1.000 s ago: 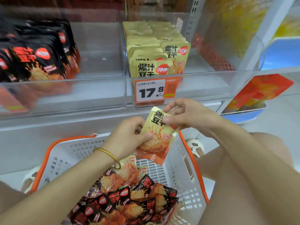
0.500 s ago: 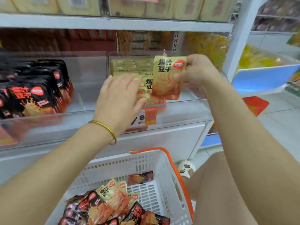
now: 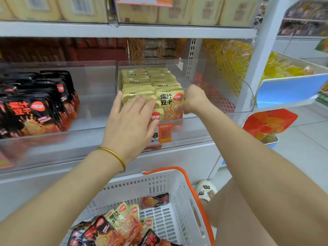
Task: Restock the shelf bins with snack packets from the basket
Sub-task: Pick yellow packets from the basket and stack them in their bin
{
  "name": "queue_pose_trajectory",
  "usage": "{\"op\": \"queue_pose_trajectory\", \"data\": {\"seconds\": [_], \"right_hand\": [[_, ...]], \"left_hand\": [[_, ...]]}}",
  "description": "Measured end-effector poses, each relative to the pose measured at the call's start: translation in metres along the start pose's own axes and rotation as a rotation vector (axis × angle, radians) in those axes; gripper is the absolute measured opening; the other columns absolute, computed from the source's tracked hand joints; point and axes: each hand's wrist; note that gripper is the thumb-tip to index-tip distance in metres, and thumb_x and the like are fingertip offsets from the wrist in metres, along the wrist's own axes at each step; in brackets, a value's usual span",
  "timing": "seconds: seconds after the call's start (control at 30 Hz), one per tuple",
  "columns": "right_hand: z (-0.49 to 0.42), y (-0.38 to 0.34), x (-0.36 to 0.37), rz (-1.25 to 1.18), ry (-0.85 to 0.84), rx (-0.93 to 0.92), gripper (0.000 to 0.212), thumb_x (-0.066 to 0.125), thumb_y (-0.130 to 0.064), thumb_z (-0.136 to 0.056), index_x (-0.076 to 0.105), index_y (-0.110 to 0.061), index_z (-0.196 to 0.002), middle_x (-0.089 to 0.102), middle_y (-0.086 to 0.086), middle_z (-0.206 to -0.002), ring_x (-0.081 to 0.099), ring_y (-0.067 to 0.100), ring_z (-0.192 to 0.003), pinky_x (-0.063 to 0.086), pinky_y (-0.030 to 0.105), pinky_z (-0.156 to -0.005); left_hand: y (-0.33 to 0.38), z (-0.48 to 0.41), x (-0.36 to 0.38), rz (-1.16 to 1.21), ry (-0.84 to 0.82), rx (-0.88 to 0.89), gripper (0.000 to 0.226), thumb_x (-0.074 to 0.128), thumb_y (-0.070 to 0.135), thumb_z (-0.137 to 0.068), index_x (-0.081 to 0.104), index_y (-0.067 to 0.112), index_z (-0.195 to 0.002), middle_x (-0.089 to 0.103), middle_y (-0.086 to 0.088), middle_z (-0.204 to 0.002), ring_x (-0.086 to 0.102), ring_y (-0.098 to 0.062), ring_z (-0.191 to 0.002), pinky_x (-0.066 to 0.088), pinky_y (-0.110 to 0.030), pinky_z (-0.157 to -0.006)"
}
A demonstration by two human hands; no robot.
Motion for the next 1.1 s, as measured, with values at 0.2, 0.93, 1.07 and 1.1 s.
{"op": "queue_pose_trajectory", "data": {"seconds": [0.2, 0.93, 1.07, 1.1], "right_hand": [[0.052, -0.008, -0.027, 0.000, 0.293, -0.124, 0.040, 0.082, -0.021, -0.072, 0.051, -0.013, -0.095, 0.060, 0.009, -0.099, 0.059, 0.030, -0.101, 0.049, 0.040, -0.085], [0.155, 0.116, 0.380, 0.438, -0.575, 0.180, 0.055, 0.070, -0.036, -0.081, 0.041, -0.017, -0.123, 0.047, 0.007, -0.126, 0.051, 0.028, -0.117, 0.045, 0.040, -0.092], [0.139, 0.121, 0.366, 0.299, -0.619, 0.156, 0.047, 0.069, -0.027, -0.084, 0.046, -0.011, -0.122, 0.045, 0.010, -0.124, 0.054, 0.028, -0.110, 0.047, 0.036, -0.088], [0.137, 0.118, 0.356, 0.249, -0.615, 0.122, 0.043, 0.068, -0.025, -0.085, 0.047, -0.010, -0.120, 0.044, 0.010, -0.121, 0.054, 0.028, -0.107, 0.045, 0.034, -0.085]], "left_hand": [[-0.004, 0.035, -0.010, 0.157, 0.380, 0.101, 0.026, 0.050, 0.016, -0.090, 0.065, 0.008, -0.109, 0.063, -0.008, -0.116, 0.055, -0.030, -0.108, 0.033, -0.041, -0.099], [-0.063, 0.160, 0.104, -0.104, -0.879, -0.116, 0.036, 0.035, 0.037, -0.098, 0.046, 0.019, -0.127, 0.046, -0.004, -0.133, 0.037, -0.024, -0.127, 0.030, -0.037, -0.103], [-0.065, 0.160, 0.107, -0.115, -0.929, -0.106, 0.036, 0.035, 0.035, -0.099, 0.045, 0.020, -0.130, 0.046, -0.003, -0.132, 0.038, -0.024, -0.126, 0.031, -0.037, -0.102], [-0.064, 0.160, 0.107, -0.108, -0.938, -0.109, 0.037, 0.036, 0.036, -0.099, 0.045, 0.020, -0.130, 0.047, -0.003, -0.132, 0.039, -0.024, -0.126, 0.031, -0.037, -0.102]]}}
Point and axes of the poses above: each hand's wrist, its own z-axis away from the middle knuckle, its own x-axis out of the palm, y = z × x
